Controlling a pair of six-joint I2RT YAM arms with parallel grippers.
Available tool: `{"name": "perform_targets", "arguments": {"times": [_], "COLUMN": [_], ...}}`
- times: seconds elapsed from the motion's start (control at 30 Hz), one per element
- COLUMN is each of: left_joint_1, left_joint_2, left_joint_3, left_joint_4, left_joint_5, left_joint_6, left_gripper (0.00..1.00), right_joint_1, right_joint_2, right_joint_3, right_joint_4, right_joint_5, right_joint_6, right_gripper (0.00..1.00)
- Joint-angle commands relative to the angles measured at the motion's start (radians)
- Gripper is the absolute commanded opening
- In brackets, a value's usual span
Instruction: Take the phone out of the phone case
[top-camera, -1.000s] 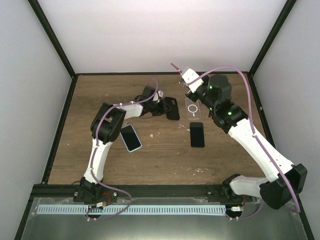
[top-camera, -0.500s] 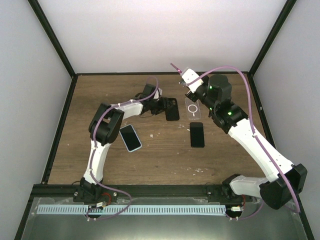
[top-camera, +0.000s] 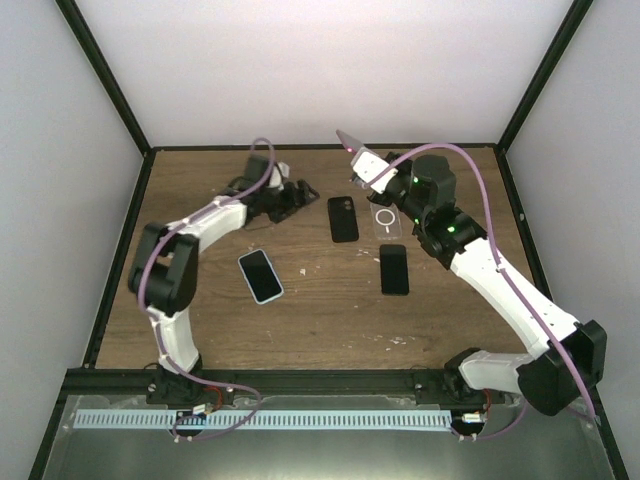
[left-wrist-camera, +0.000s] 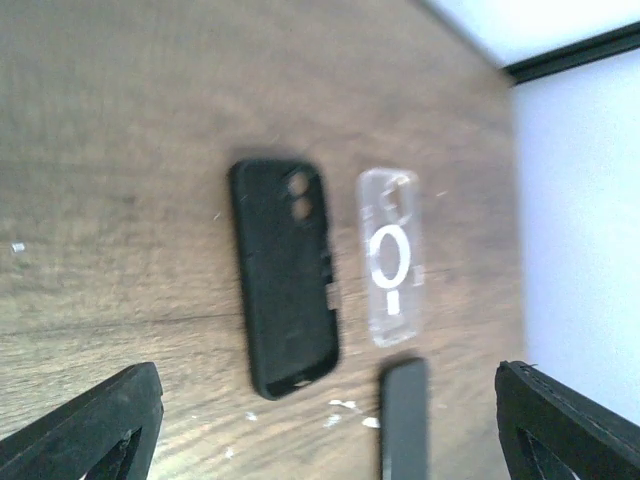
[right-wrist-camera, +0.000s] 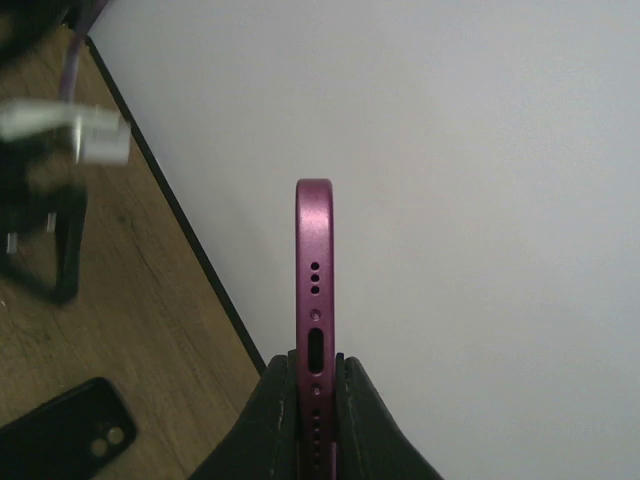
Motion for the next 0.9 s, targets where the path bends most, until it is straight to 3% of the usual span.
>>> {"name": "perform_targets", "arguments": {"times": [0.0, 0.23, 0.43, 0.7, 0.87], "left_joint_1": [0.080, 0.213, 0.311, 0.324, 0.319], "left_joint_2": [-0.164, -0.330, -0.416, -0.504, -0.526], "left_joint_3": [-0.035, -0.112, -0.208, -0.284, -0.331], "left_joint_4": [0.022, 0.086, 0.309, 0.361, 0.365], "left_joint_5": [0.150, 0.365, 0.536, 0.581, 0.567], "left_joint_6": [0.014, -0.101, -0.359, -0.454, -0.502], "left_gripper": [0.91, 0.88, 0.84, 0.77, 0.66], "right_joint_1": [-0.006, 0.047, 0.141, 0.248, 0.294], "right_joint_2": [0.028, 0.078, 0.102, 0.192, 0.228], "right_joint_3": [0.003, -0.055, -0.177, -0.180, -0.170], "right_joint_4": [0.171, 0.347, 0.554, 0.652, 0.684], "right_joint_5": [-0.030, -0.002, 0.014, 0.095, 0.123], "right_joint_6": [-0.155, -0.358, -0.562, -0.637, -0.654], "right_gripper": [0.01, 0.01, 0.01, 0.01, 0.01]}}
